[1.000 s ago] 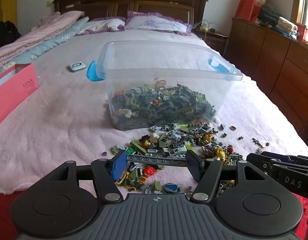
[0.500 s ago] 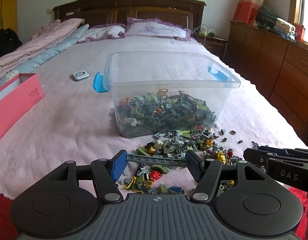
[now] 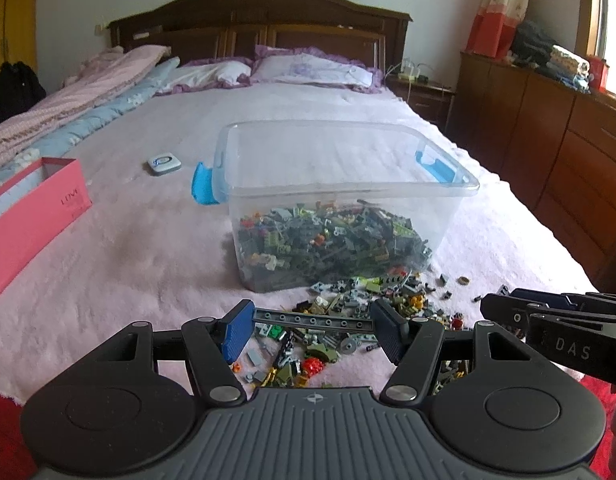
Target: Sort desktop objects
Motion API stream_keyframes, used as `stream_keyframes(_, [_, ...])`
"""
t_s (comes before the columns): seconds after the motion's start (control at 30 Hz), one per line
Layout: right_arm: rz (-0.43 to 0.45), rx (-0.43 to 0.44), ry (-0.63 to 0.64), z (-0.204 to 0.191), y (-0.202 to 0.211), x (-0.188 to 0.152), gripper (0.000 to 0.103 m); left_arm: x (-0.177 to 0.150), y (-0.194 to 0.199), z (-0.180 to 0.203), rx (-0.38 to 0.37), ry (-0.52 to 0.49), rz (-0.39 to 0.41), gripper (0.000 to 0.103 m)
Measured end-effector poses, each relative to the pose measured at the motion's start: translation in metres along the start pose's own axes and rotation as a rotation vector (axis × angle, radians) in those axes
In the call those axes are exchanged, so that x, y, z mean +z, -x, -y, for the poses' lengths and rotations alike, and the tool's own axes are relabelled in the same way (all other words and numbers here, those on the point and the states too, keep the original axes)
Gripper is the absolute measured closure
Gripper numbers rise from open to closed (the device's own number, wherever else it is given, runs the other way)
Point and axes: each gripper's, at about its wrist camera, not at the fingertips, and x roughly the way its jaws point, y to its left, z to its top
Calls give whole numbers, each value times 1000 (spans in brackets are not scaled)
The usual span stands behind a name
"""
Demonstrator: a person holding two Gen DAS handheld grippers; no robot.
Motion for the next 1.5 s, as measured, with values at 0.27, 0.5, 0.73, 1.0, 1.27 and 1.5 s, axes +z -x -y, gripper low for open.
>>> stream_keyframes(0.27, [15,-7,-6,2,9,5,69,5,2,0,-5,9,11,39])
stream_keyframes(0.5, [17,4,5,-3,13,6,69,6,4,-4,-1,27,11,39])
stream_keyframes(0.73, [13,20,15,-9,17,7,69,6,6,-6,1,36,9,40])
stream_keyframes(1.0, [18,20,15,-9,19,8,69,6,7,-4,-4,38,6,40])
stream_keyframes(1.27, [21,23,15,-10,20,8,69,5,6,-7,11,51,2,39])
stream_keyframes(1.5, [21,27,12,-10,19,8,69,5,7,-8,14,55,2,39])
